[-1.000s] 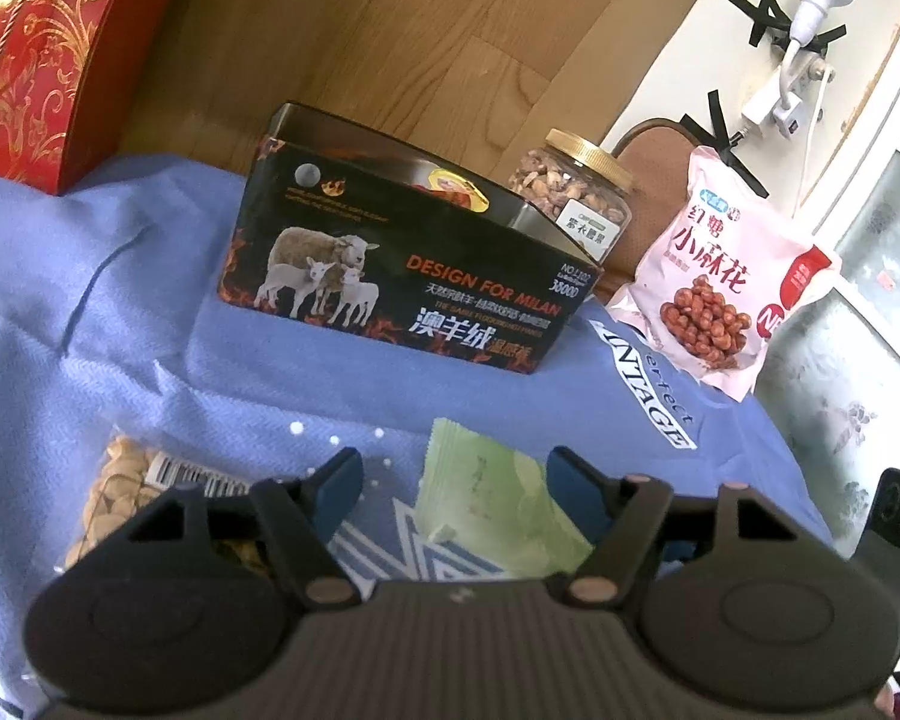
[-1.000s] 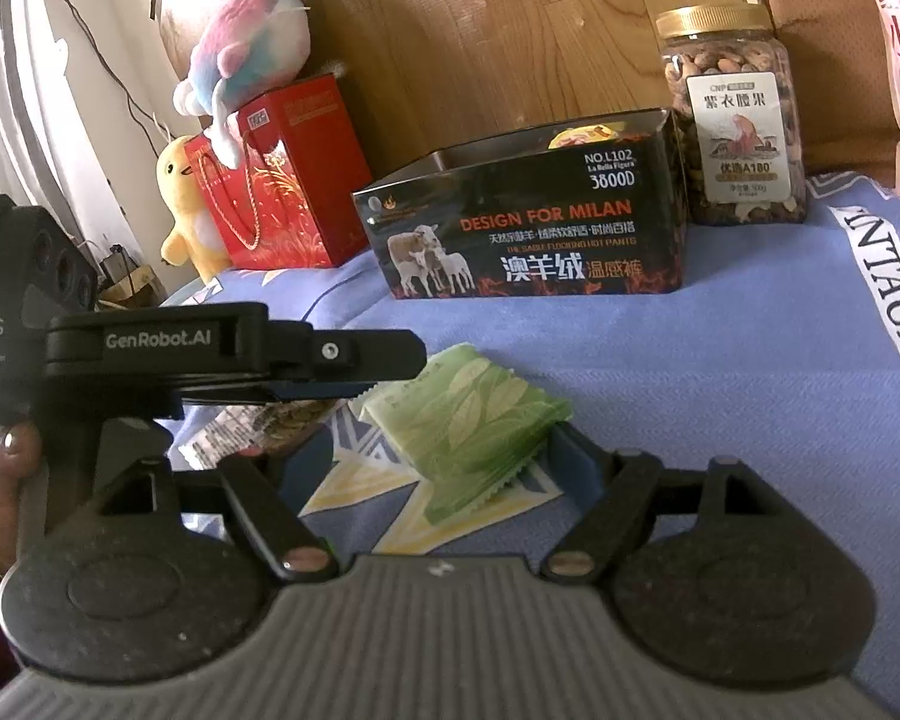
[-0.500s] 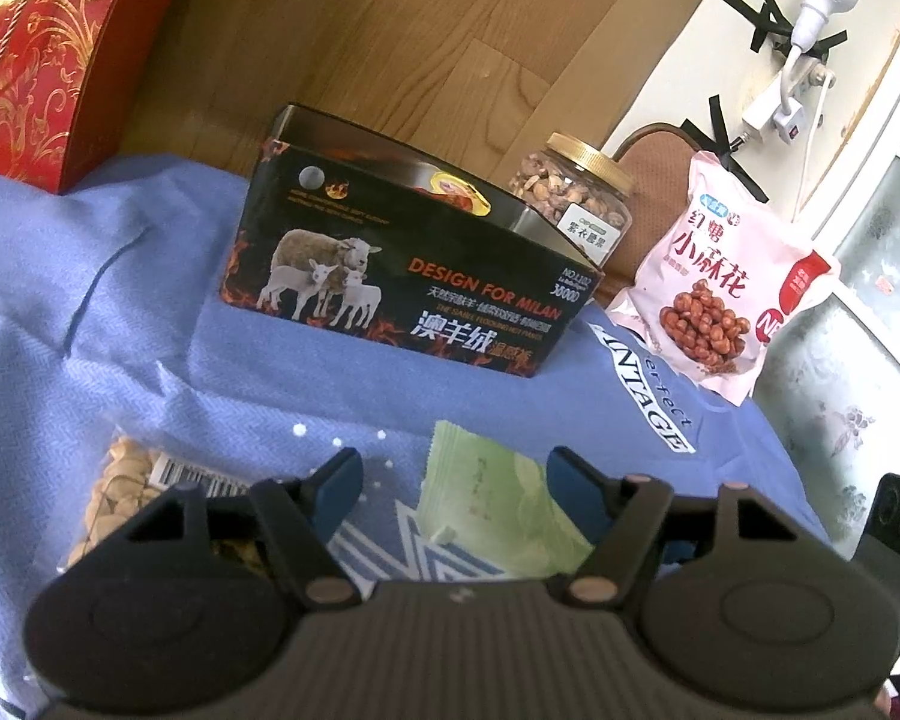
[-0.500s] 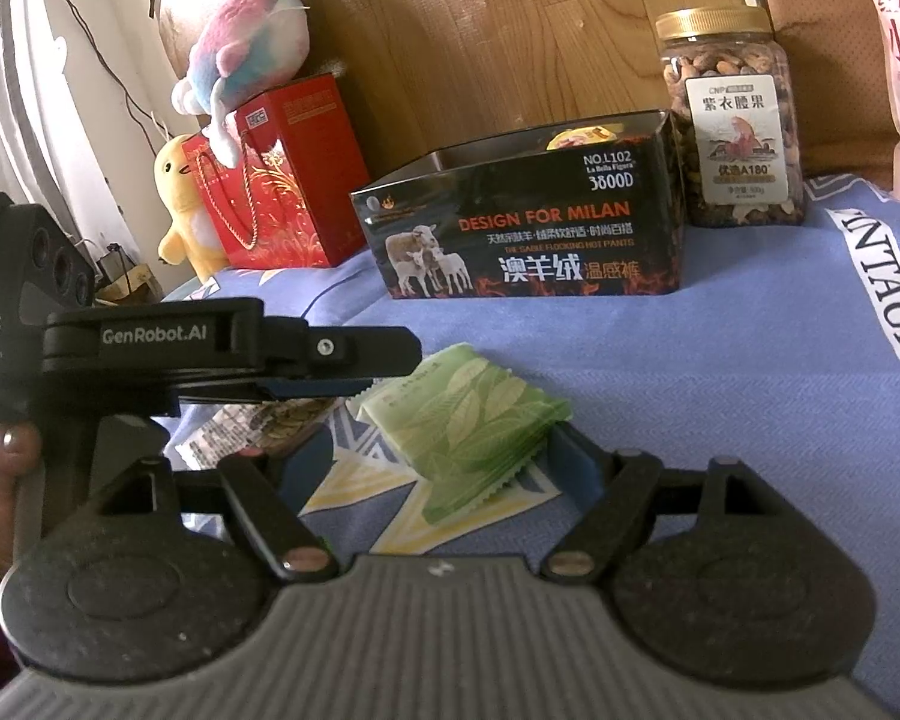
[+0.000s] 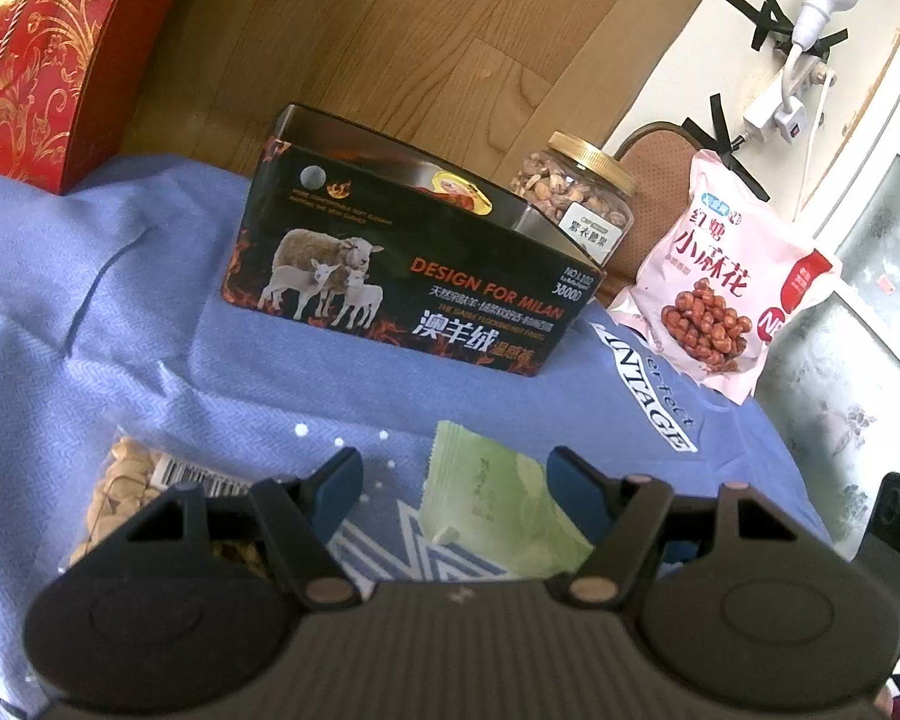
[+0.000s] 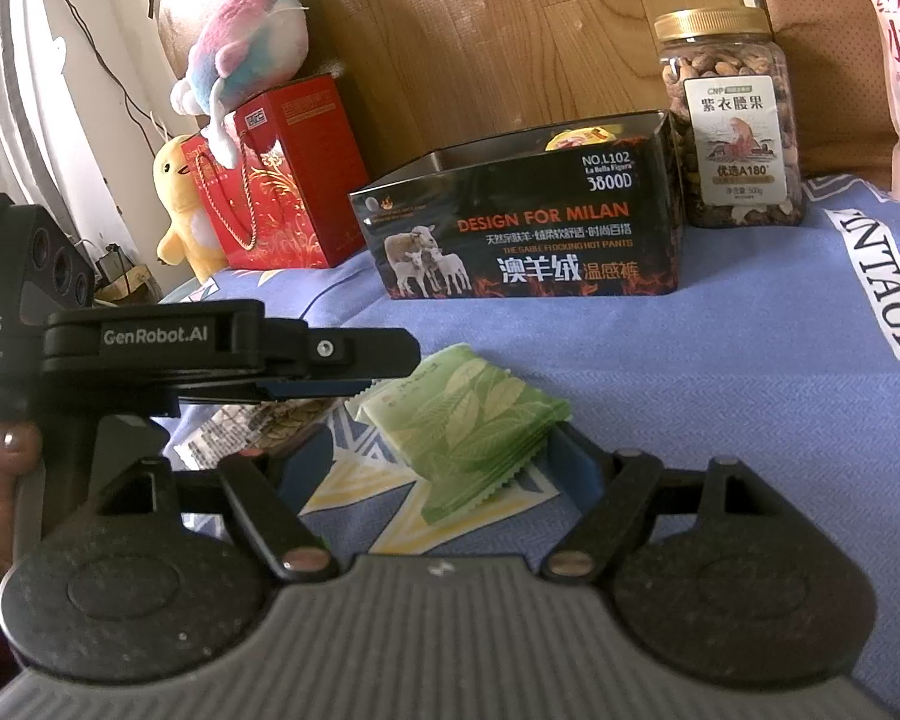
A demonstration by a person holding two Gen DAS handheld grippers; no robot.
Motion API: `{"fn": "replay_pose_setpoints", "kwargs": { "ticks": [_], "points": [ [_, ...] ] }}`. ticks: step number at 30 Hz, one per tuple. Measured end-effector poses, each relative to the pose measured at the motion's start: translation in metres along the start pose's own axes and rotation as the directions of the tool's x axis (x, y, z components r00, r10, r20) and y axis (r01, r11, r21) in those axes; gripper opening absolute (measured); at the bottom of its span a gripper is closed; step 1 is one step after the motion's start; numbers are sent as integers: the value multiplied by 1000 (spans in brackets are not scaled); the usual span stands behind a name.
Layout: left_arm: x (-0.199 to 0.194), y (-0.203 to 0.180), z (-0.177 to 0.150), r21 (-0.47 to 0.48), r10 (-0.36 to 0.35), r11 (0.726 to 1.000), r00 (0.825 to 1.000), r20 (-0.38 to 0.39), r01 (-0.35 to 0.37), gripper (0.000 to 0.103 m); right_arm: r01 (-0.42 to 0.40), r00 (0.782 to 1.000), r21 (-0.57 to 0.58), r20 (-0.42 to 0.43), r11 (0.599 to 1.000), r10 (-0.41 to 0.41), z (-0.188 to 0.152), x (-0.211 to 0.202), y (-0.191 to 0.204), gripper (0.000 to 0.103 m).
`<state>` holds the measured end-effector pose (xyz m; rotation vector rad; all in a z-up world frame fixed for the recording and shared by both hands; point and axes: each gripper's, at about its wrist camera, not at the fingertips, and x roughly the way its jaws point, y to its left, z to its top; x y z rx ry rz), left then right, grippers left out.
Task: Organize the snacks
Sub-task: 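Move the left tool onto the light green leaf-print packet and close it, then carry the green packet into the metal tin and open the left tool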
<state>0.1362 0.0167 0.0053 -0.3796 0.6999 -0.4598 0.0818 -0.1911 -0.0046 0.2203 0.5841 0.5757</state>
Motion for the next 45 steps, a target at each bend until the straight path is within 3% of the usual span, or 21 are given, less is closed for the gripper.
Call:
{"fn": "replay_pose_setpoints", "kwargs": {
  "ticks": [9,15,23,26,29,30,31,35,40,45],
  "points": [
    [-6,9,5,-26,10,1000,1000,19,-9,70,1,1000,-1,0,1000,-1,0,0,1,81],
    [-7,22,11,-91,-42,995,999,4,42,54,4,1000,-4,0,1000,-4,0,1,-2,81],
    [8,6,5,-14,-57,998,997,-48,56,51,29,1000,-33,-7,999,-29,0,3,3,81],
    [14,-5,-1,37,-63,997,995,-76,66,35,60,998,-80,-19,995,-62,0,5,11,80],
    [12,-10,-4,46,-66,997,995,-81,70,30,114,993,-130,-16,985,-117,-3,7,18,64],
    [10,-10,-3,39,-63,997,995,-82,67,29,130,991,-134,-10,982,-133,-3,6,19,53],
    [8,-11,-2,35,-62,997,995,-82,65,28,136,990,-134,-4,982,-137,-3,6,19,51],
    [-12,-22,13,75,-59,995,998,-12,60,28,147,988,-204,79,968,-133,5,-5,30,51],
    [-28,-28,68,74,-39,997,995,96,32,30,157,976,-294,189,943,-103,56,3,40,51],
    [-6,-19,116,73,81,993,982,172,-94,37,167,973,-327,208,930,-102,107,51,39,52]
  ]
}}
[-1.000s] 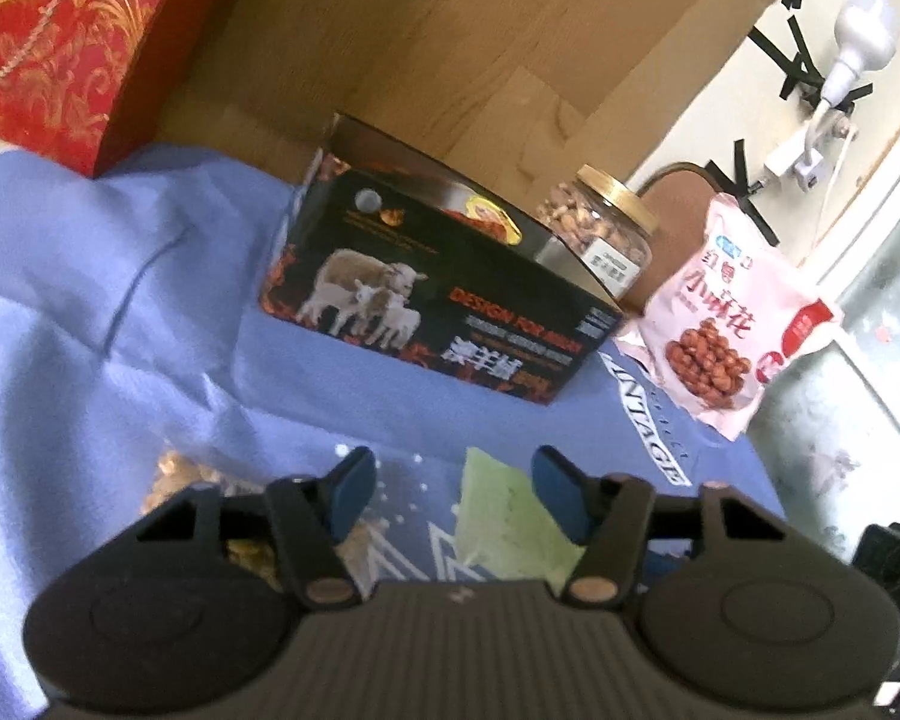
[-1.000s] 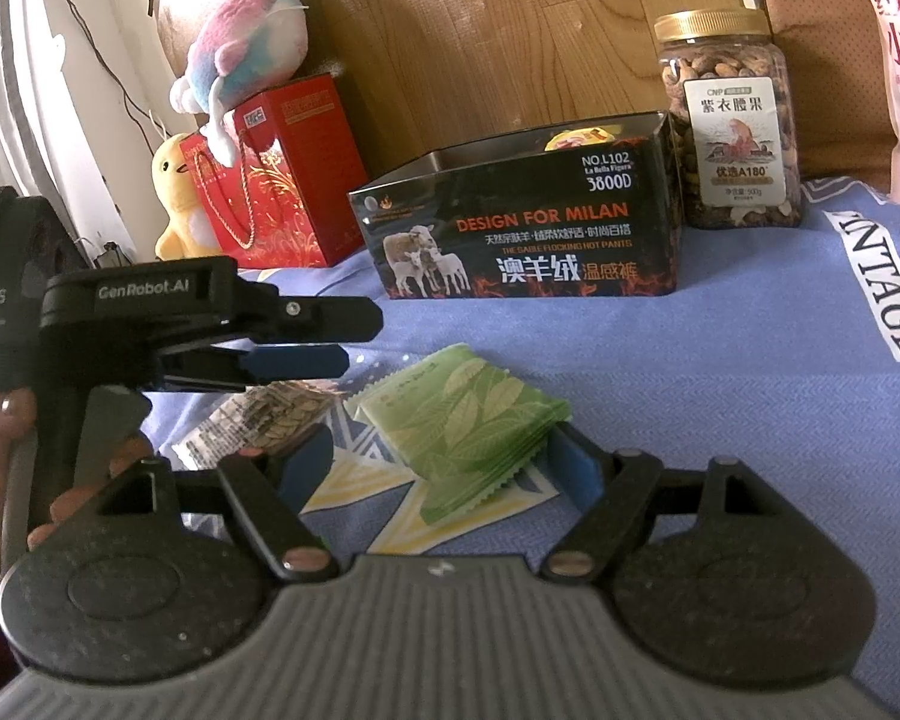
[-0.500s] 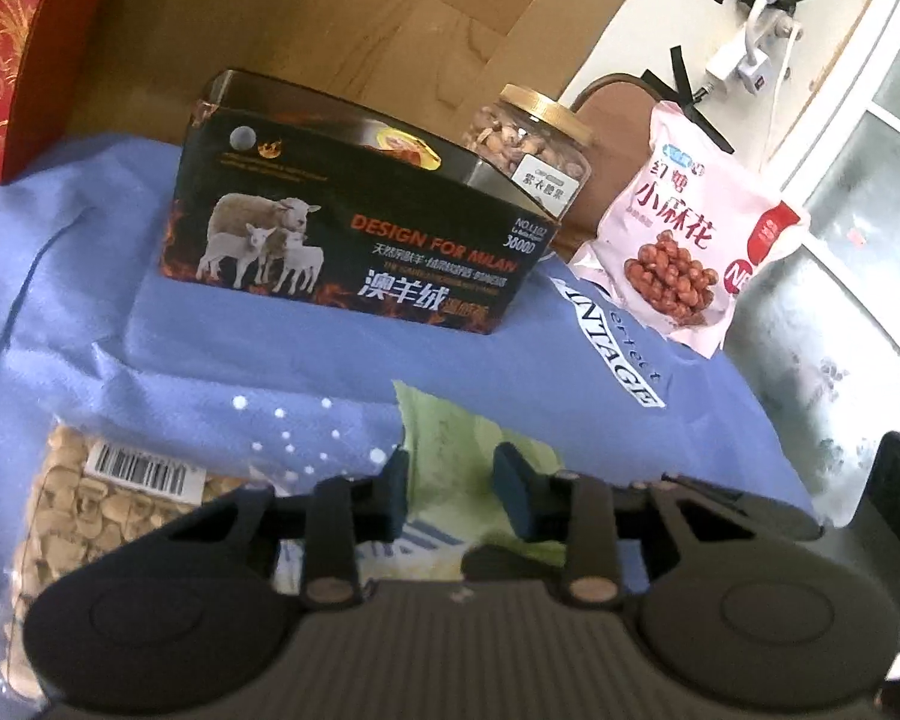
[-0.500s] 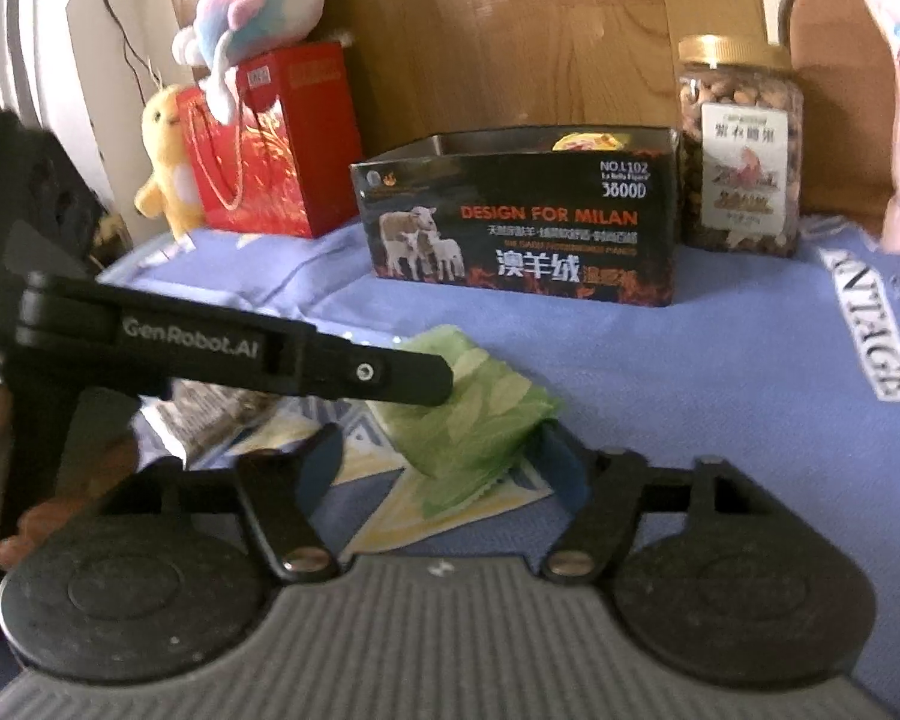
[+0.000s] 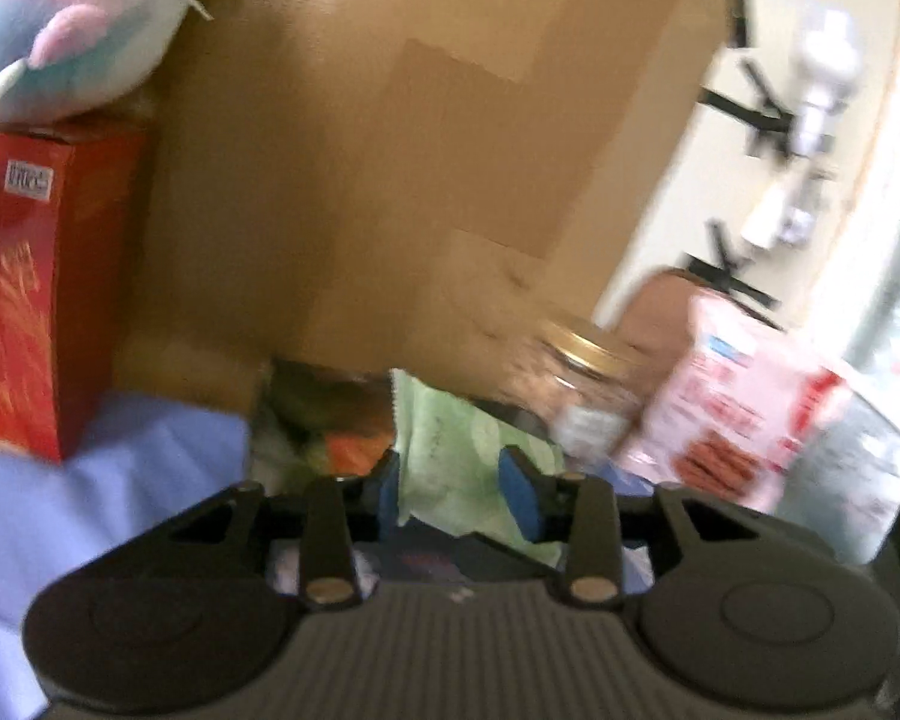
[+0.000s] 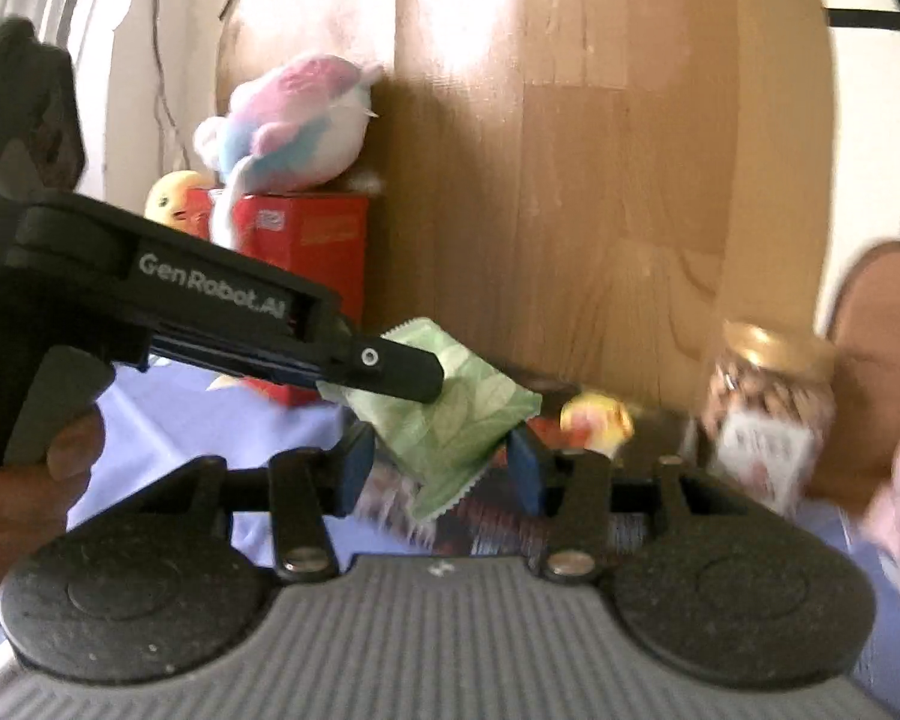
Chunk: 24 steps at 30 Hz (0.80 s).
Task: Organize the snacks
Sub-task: 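Carry the green packet into the metal tin and open the left tool, then grasp the clear bag of pale seeds with the left tool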
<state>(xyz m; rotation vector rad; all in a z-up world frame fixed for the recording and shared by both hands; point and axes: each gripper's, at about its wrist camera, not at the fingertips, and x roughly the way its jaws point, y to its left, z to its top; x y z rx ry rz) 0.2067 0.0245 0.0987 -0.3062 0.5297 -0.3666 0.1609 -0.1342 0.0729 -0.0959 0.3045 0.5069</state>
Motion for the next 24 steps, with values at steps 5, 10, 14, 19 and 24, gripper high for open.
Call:
{"fn": "replay_pose_setpoints", "kwargs": {
  "ticks": [5,10,14,19,24],
  "points": [
    [33,9,1,9,80,997,995,-60,-79,45,45,996,57,-79,997,-40,2,46,-15,56],
    [-8,10,-17,27,19,999,1000,-17,-18,47,4,1000,175,-31,985,2,-17,-2,-24,59],
    [-53,23,-34,-15,-8,1000,1000,-9,8,49,-111,991,341,-33,933,130,-39,-42,-23,60],
    [-101,54,-66,-135,45,989,997,-56,-52,50,-233,942,547,-79,804,327,-67,-54,-9,60],
    [-115,68,-98,-179,59,980,988,-141,-85,50,-232,882,665,-164,710,442,-80,-41,8,60]
  ]
}}
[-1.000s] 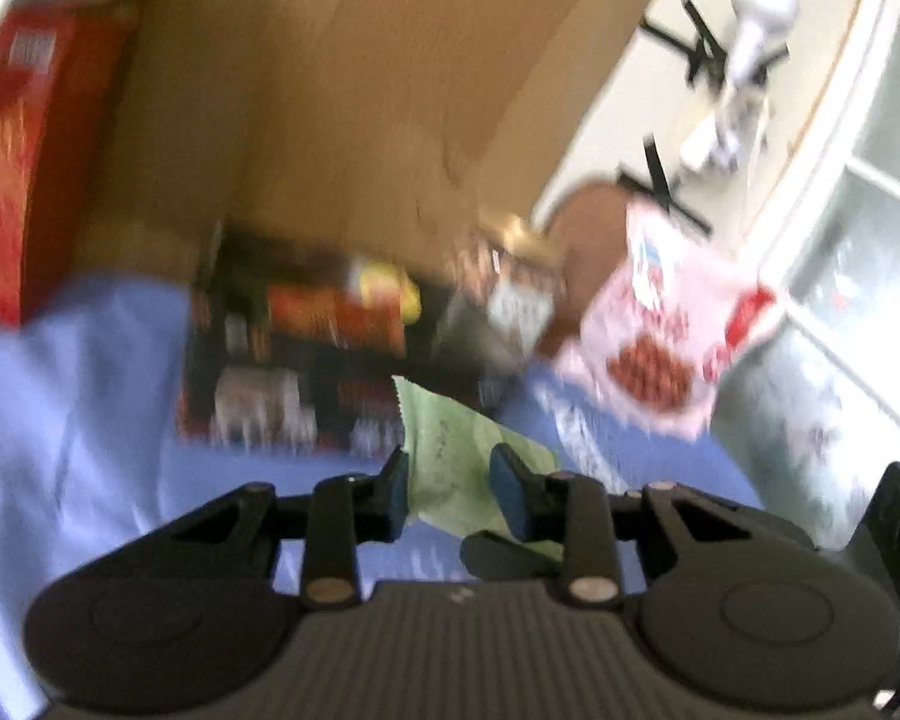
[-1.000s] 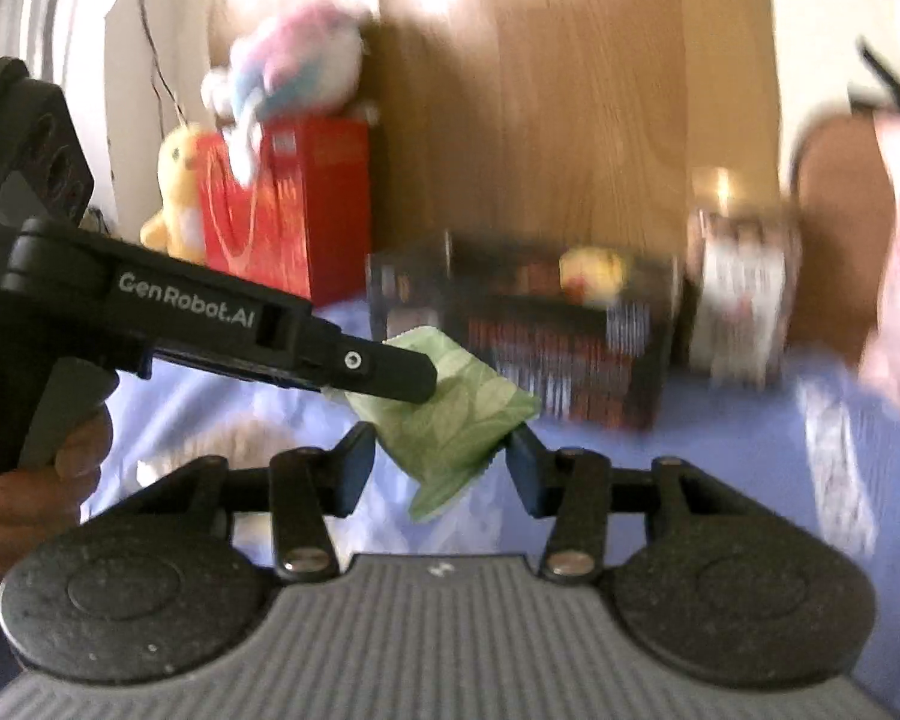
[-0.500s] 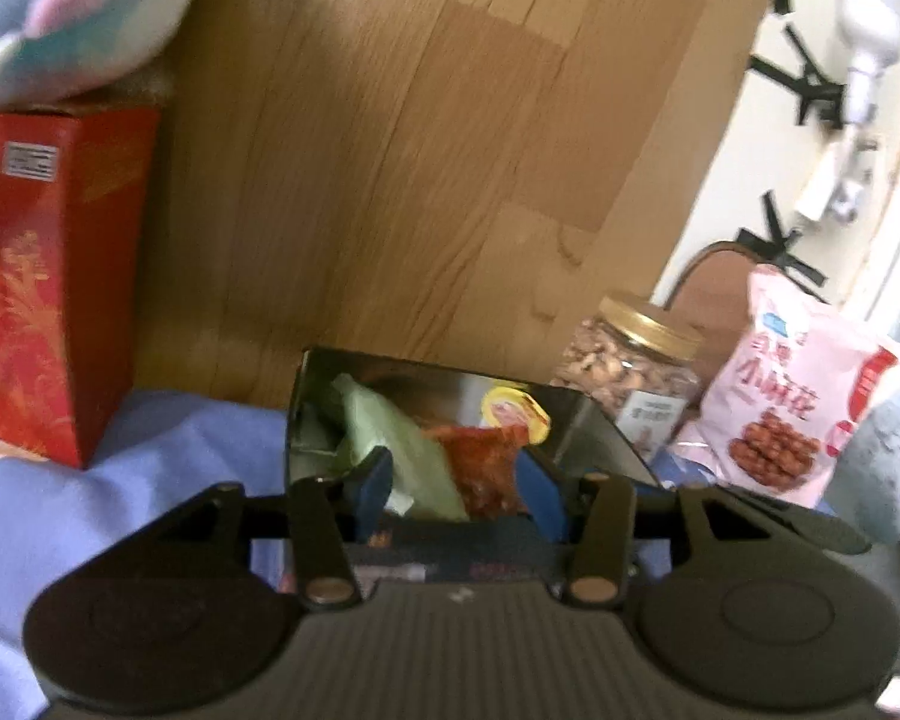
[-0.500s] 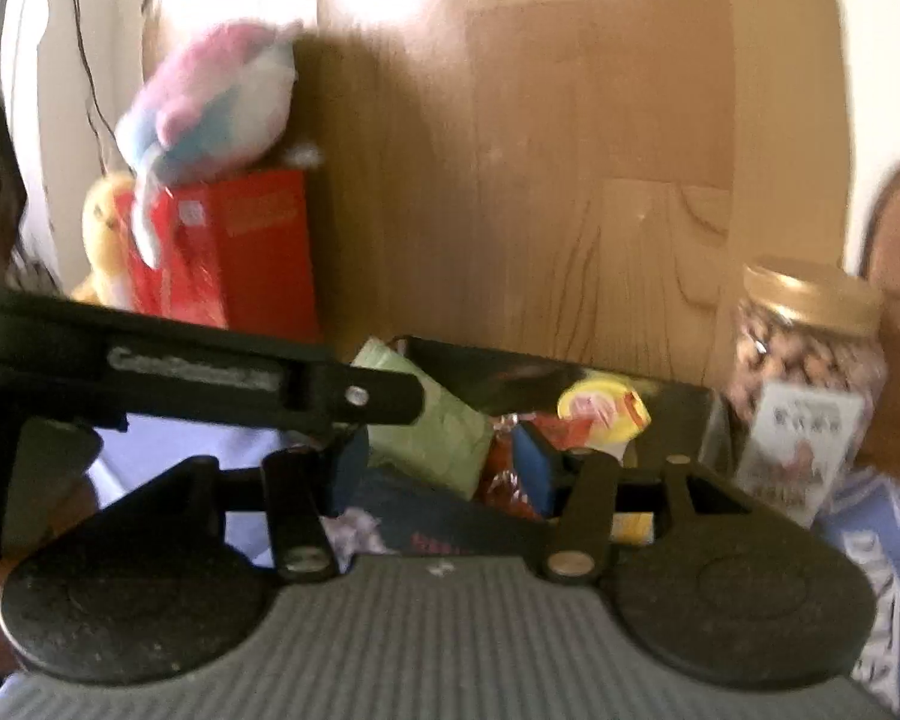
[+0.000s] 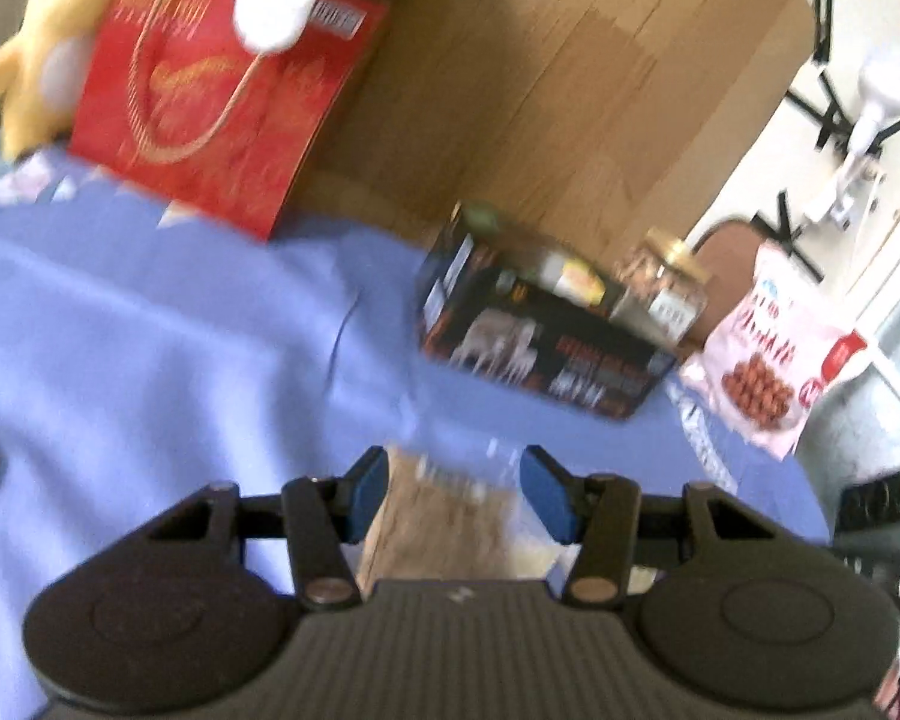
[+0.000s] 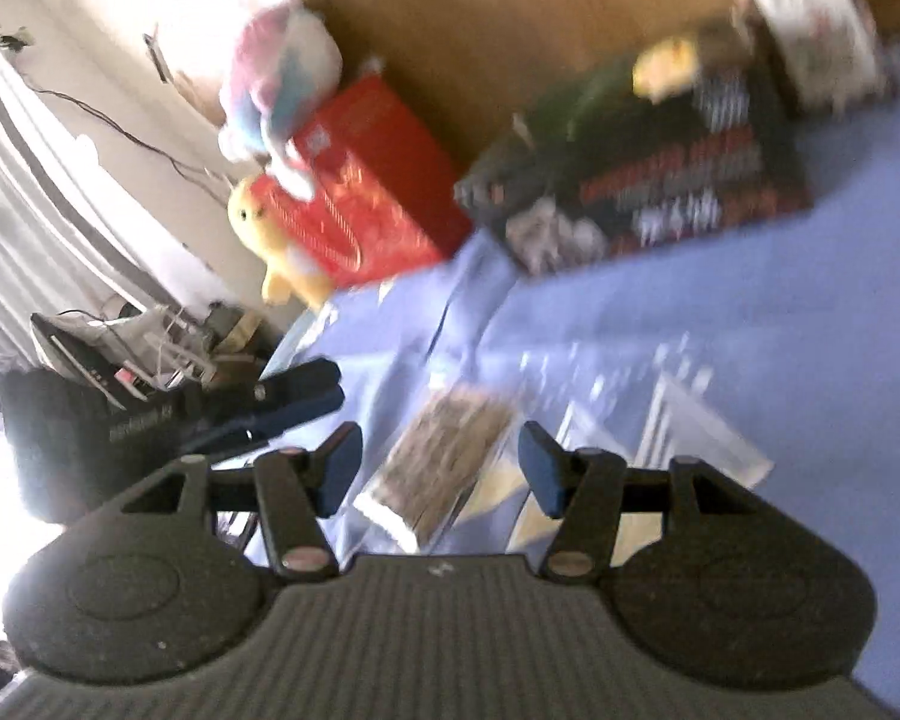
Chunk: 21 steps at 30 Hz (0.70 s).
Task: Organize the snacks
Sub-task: 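Grasp the clear bag of pale seeds with the left tool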
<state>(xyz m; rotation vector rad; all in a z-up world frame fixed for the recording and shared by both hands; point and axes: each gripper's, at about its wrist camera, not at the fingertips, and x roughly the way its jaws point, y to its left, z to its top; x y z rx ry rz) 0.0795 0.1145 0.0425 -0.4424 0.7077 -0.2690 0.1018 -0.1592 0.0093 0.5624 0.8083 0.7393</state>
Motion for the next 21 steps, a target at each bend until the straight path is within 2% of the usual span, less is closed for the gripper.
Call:
{"fn": "replay_pose_setpoints", "kwargs": {
  "ticks": [3,6,9,10,11,14,15,16,17,18,20,21],
  "points": [
    [9,13,-10,-67,-20,998,997,-76,15,50,22,998,42,-62,999,-19,-7,8,3,59],
    [13,29,-18,-149,-108,984,991,-81,95,49,33,997,59,-78,998,-29,-16,12,5,55],
    [20,40,-22,-232,-187,959,978,-89,162,37,37,997,67,-76,997,-32,-15,20,10,54],
    [22,42,-24,-245,-198,954,976,-91,171,32,33,997,76,-77,997,-27,-14,22,10,52],
    [23,44,-26,-247,-203,953,976,-86,176,30,30,997,85,-76,996,-24,-14,24,8,50],
    [23,44,-29,-246,-209,951,976,-70,186,30,17,998,109,-54,994,-11,-11,28,2,45],
    [23,42,-29,-237,-201,955,977,-64,181,30,17,999,114,-48,993,-12,-11,28,0,38],
    [22,40,-30,-226,-195,958,979,-61,177,31,20,999,120,-46,993,-15,-12,27,-3,22],
    [22,37,-30,-213,-188,962,980,-60,171,34,26,999,120,-50,992,-20,-12,27,-5,15],
    [22,33,-29,-201,-189,964,980,-60,173,36,13,999,127,-50,992,-7,-13,26,-9,14],
    [22,26,-28,-176,-191,968,980,-58,179,52,-4,999,146,-38,989,10,-14,20,-15,13],
    [23,21,-27,-158,-184,972,982,-52,174,54,-12,1000,159,-26,987,16,-14,17,-19,13]
  ]
}}
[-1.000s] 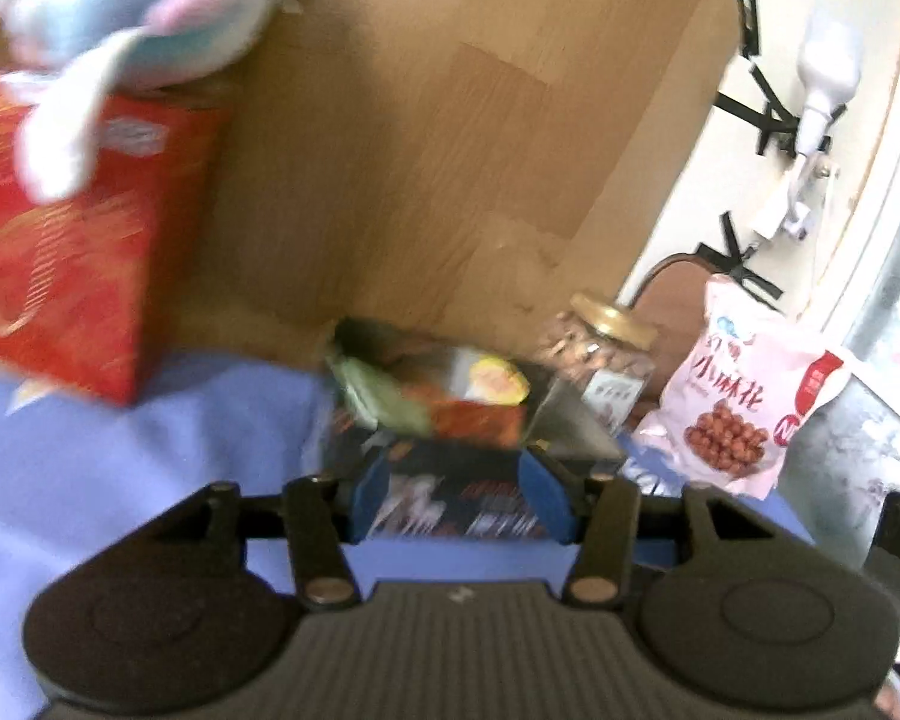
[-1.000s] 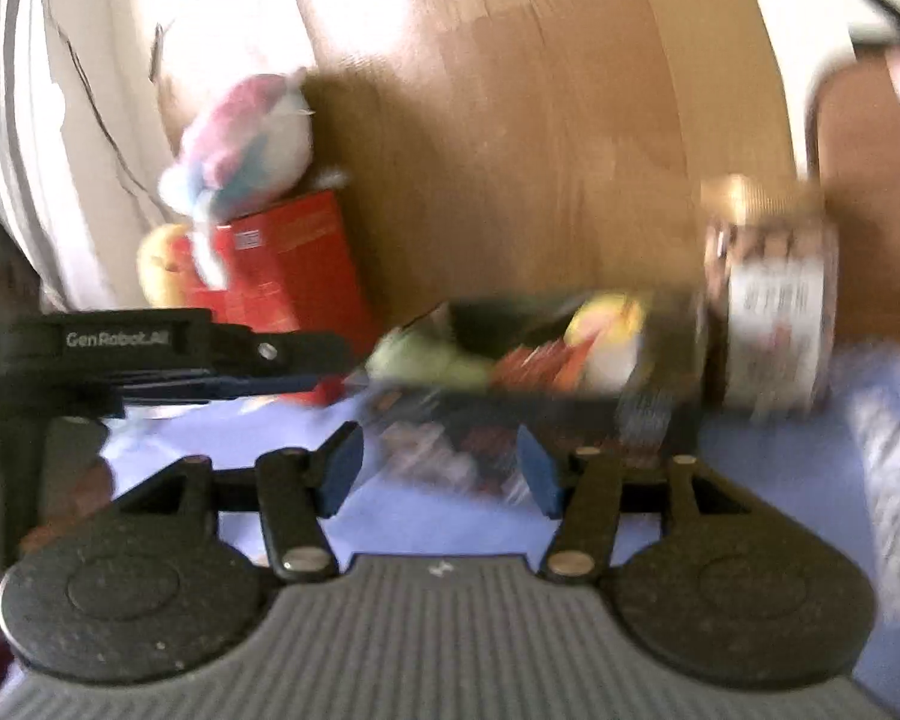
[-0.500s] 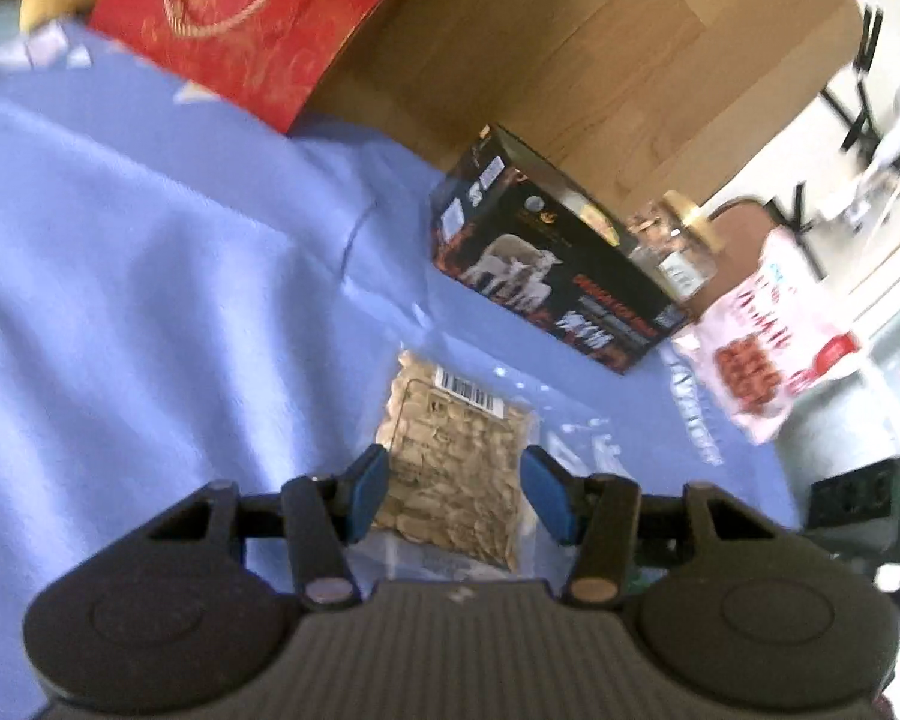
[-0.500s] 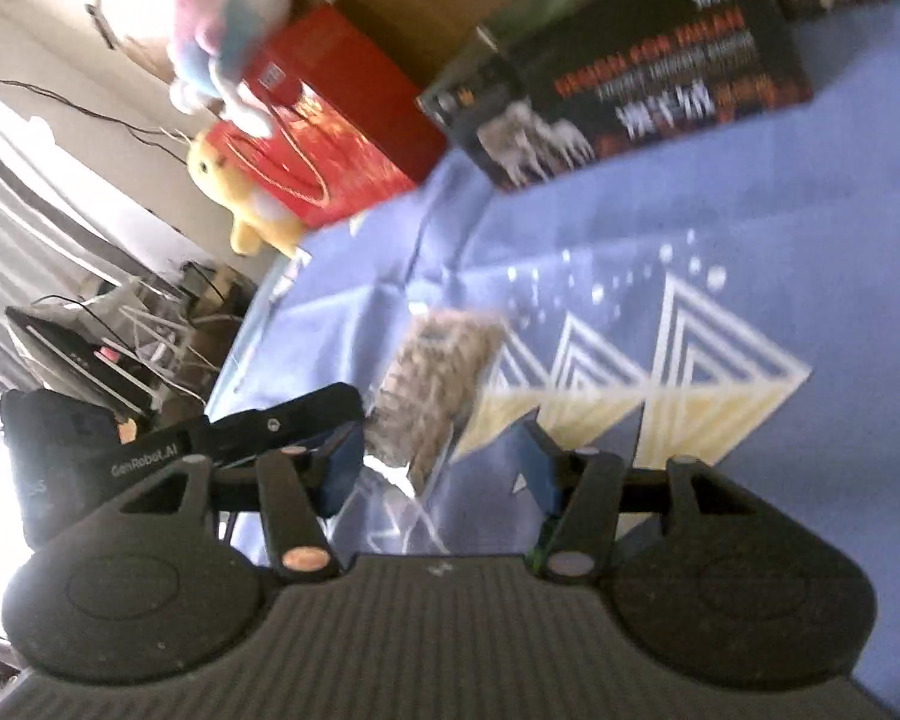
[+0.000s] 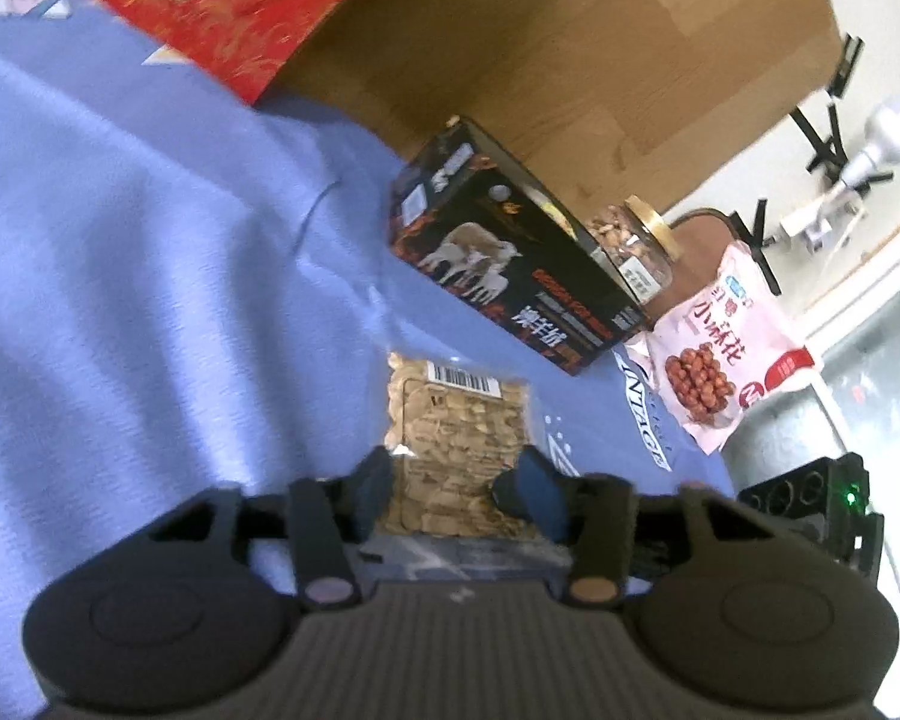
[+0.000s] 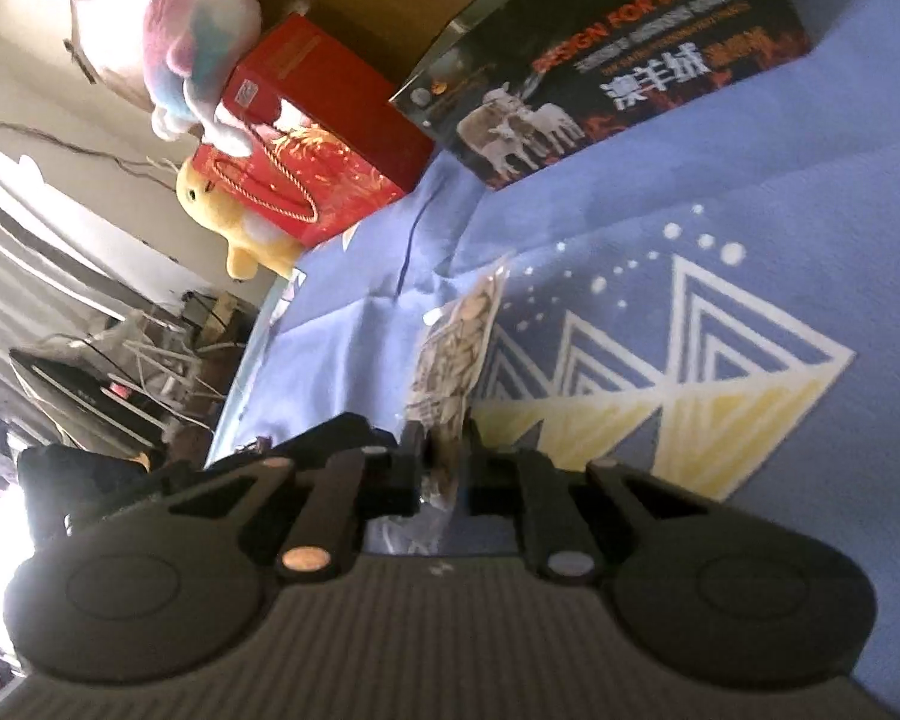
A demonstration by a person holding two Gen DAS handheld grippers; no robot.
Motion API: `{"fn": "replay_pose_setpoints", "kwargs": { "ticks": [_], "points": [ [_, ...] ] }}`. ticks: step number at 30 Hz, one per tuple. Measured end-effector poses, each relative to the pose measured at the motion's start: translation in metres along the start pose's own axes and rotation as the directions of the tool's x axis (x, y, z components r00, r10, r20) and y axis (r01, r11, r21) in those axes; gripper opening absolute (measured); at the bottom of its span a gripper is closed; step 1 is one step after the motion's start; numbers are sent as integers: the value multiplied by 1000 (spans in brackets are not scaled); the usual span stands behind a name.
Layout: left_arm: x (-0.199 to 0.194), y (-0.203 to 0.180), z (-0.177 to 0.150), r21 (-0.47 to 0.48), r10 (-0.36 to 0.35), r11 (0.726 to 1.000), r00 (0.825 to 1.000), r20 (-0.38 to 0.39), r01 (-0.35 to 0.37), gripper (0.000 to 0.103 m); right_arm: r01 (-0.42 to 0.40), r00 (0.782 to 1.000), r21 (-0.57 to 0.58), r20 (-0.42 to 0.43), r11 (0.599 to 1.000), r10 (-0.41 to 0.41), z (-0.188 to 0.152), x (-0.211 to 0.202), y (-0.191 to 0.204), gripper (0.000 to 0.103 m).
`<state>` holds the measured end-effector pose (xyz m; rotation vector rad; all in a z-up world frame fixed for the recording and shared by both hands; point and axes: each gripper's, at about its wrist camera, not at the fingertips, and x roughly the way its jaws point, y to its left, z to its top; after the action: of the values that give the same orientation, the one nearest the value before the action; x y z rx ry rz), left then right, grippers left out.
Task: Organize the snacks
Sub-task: 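Grasp the clear bag of pale seeds with the left tool, then carry the seed bag into the metal tin and open the left tool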
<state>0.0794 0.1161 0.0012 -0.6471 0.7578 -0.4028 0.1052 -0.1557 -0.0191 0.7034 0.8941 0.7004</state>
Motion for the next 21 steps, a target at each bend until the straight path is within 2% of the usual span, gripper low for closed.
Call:
{"fn": "replay_pose_setpoints", "kwargs": {
  "ticks": [1,4,10,14,17,21],
  "points": [
    [1,-4,0,17,11,1000,1000,5,-11,57,-10,1000,24,13,1000,10,1,-4,-5,12],
    [6,-11,1,47,38,998,999,10,-39,57,-49,998,105,49,993,44,5,-20,-21,11],
    [14,-11,6,-19,-29,999,999,-31,28,67,-146,987,177,100,973,130,6,-43,-38,11],
    [19,-15,5,-53,-100,994,993,-62,96,67,-193,978,203,113,960,173,6,-46,-40,11],
    [26,-19,5,-74,-134,989,988,-83,127,62,-222,972,211,120,952,200,6,-50,-42,11],
    [34,-26,5,-73,-136,989,986,-96,129,52,-253,964,211,135,944,229,9,-55,-42,11]
  ]
}}
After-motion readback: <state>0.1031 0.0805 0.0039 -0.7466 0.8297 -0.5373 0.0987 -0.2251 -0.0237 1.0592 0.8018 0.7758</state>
